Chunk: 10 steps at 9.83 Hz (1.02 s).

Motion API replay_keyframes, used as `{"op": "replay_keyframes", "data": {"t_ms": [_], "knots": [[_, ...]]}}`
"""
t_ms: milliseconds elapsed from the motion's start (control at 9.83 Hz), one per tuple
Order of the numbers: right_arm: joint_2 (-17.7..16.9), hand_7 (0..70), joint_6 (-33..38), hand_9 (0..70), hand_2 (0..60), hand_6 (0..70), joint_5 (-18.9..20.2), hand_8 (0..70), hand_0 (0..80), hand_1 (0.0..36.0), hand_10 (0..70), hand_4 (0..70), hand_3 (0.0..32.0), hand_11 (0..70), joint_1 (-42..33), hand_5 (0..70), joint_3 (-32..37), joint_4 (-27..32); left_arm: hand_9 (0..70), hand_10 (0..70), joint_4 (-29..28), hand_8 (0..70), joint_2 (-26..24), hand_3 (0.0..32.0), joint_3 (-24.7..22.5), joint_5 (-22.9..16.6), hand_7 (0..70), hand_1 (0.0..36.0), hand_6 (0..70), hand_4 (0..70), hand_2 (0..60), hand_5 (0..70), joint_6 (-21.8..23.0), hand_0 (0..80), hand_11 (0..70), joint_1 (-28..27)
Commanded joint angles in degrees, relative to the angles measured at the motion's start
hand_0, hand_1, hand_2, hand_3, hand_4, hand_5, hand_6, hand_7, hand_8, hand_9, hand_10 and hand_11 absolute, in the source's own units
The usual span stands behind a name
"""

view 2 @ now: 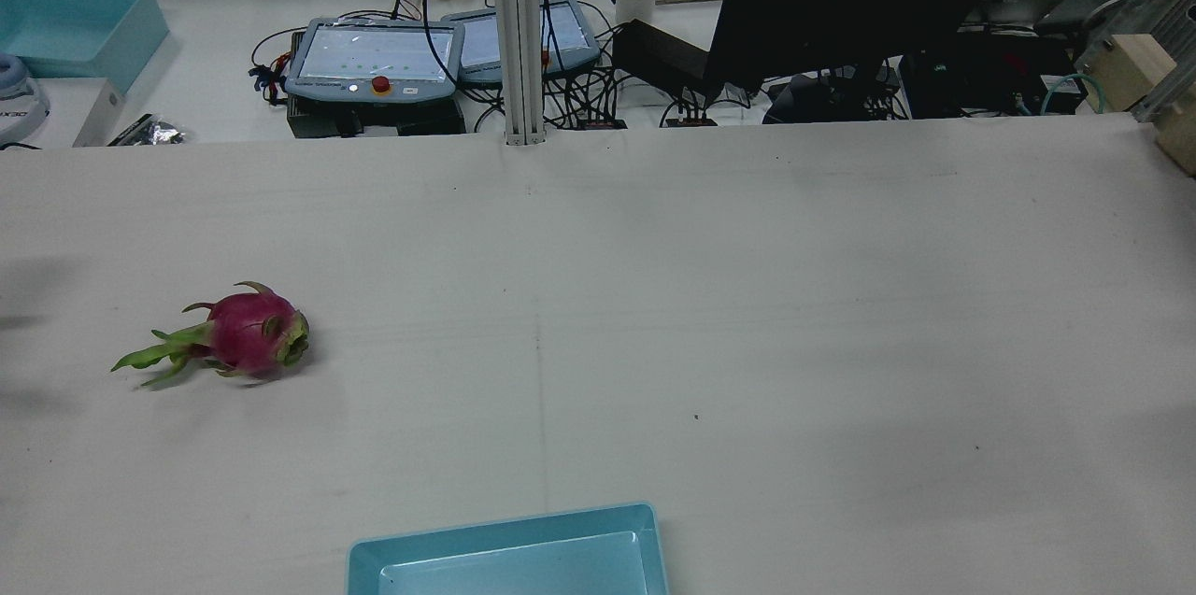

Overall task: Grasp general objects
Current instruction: 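Reach the left hand toward the pink dragon fruit on the table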

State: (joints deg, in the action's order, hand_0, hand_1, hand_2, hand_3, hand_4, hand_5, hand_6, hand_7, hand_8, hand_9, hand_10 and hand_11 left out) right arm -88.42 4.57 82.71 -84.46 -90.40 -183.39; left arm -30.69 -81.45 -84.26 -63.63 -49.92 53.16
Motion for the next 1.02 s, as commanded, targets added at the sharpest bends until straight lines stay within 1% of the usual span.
{"op": "replay_keyframes", "data": {"t_ms": [0, 102, 203, 305, 407, 508, 610, 712, 814, 915], "knots": [[0.0, 0.0, 0.0, 0.0, 0.0, 0.0, 0.0, 0.0, 0.0, 0.0, 0.0, 0.0, 0.0, 0.0, 0.0, 0.0, 0.0, 0.0, 1.2, 2.8, -3.6, 2.3, 10.3, 0.0, -15.9, -0.6, 13.4, 10.9, 0.0, 0.1, 0.0, 2.5, -18.8, 49.5, 5.3, -0.4], [0.0, 0.0, 0.0, 0.0, 0.0, 0.0, 0.0, 0.0, 0.0, 0.0, 0.0, 0.0, 0.0, 0.0, 0.0, 0.0, 0.0, 0.0, 1.0, 0.1, 0.9, 1.8, 10.7, 0.0, -19.5, -0.7, 12.3, 12.2, 0.0, 0.0, 0.0, 2.5, -19.9, 50.2, 0.9, -0.4], [0.0, 0.0, 0.0, 0.0, 0.0, 0.0, 0.0, 0.0, 0.0, 0.0, 0.0, 0.0, 0.0, 0.0, 0.0, 0.0, 0.0, 0.0, 0.3, 0.0, 5.2, 0.5, 10.6, 21.8, -20.8, -1.6, 8.7, 15.7, 0.0, 0.0, 0.0, 1.0, -20.7, 52.4, 0.0, -0.6], [0.0, 0.0, 0.0, 0.0, 0.0, 0.0, 0.0, 0.0, 0.0, 0.0, 0.0, 0.0, 0.0, 0.0, 0.0, 0.0, 0.0, 0.0, 0.0, 0.0, 7.6, 0.0, 10.6, 32.0, -21.5, -3.0, 4.4, 20.4, 0.0, 0.0, 0.0, 0.0, -23.1, 56.3, 0.0, -1.6], [0.0, 0.0, 0.0, 0.0, 0.0, 0.0, 0.0, 0.0, 0.0, 0.0, 0.0, 0.0, 0.0, 0.0, 0.0, 0.0, 0.0, 0.0, 0.0, 0.0, 10.5, 0.0, 9.7, 32.0, -23.0, -3.2, 4.8, 23.0, 0.0, 0.0, 0.0, 1.5, -29.4, 59.9, 0.0, -2.3], [0.0, 0.0, 0.0, 0.0, 0.0, 0.0, 0.0, 0.0, 0.0, 0.0, 0.0, 0.0, 0.0, 0.0, 0.0, 0.0, 0.0, 0.0, 0.0, 0.0, 15.8, 0.0, 6.7, 32.0, -24.0, -2.8, 5.8, 22.2, 0.0, 0.0, 0.0, 1.8, -32.7, 58.3, 0.0, -5.9], [0.0, 0.0, 0.0, 0.0, 0.0, 0.0, 0.0, 0.0, 0.0, 0.0, 0.0, 0.0, 0.0, 0.0, 0.0, 0.0, 0.0, 0.0, 0.0, 0.0, 24.7, 0.0, -0.2, 32.0, -24.6, -2.6, 6.4, 21.7, 0.0, 0.0, 0.0, 1.0, -35.0, 56.7, 0.0, -7.3], [0.0, 0.0, 0.0, 0.0, 0.0, 0.0, 0.0, 0.0, 0.0, 0.0, 0.0, 0.0, 0.0, 0.0, 0.0, 0.0, 0.0, 0.0, 0.0, 0.0, 29.1, 0.0, -4.2, 32.0, -25.6, -2.8, 3.6, 20.6, 0.0, 0.0, 0.0, 0.3, -36.4, 55.6, 0.0, -8.8], [0.0, 0.0, 0.0, 0.0, 0.0, 0.0, 0.0, 0.0, 0.0, 0.0, 0.0, 0.0, 0.0, 0.0, 0.0, 0.0, 0.0, 0.0, 0.0, 0.0, 29.4, 0.0, -4.2, 32.0, -26.6, -2.4, 4.9, 21.5, 0.0, 0.0, 0.0, 3.9, -36.8, 56.6, 0.0, -10.8], [0.0, 0.0, 0.0, 0.0, 0.0, 0.0, 0.0, 0.0, 0.0, 0.0, 0.0, 0.0, 0.0, 0.0, 0.0, 0.0, 0.0, 0.0, 0.0, 0.0, 29.8, 0.0, -4.2, 32.0, -26.6, -1.2, 5.9, 24.1, 0.0, 0.0, 0.0, 9.4, -37.5, 58.9, 0.0, -11.1]]}}
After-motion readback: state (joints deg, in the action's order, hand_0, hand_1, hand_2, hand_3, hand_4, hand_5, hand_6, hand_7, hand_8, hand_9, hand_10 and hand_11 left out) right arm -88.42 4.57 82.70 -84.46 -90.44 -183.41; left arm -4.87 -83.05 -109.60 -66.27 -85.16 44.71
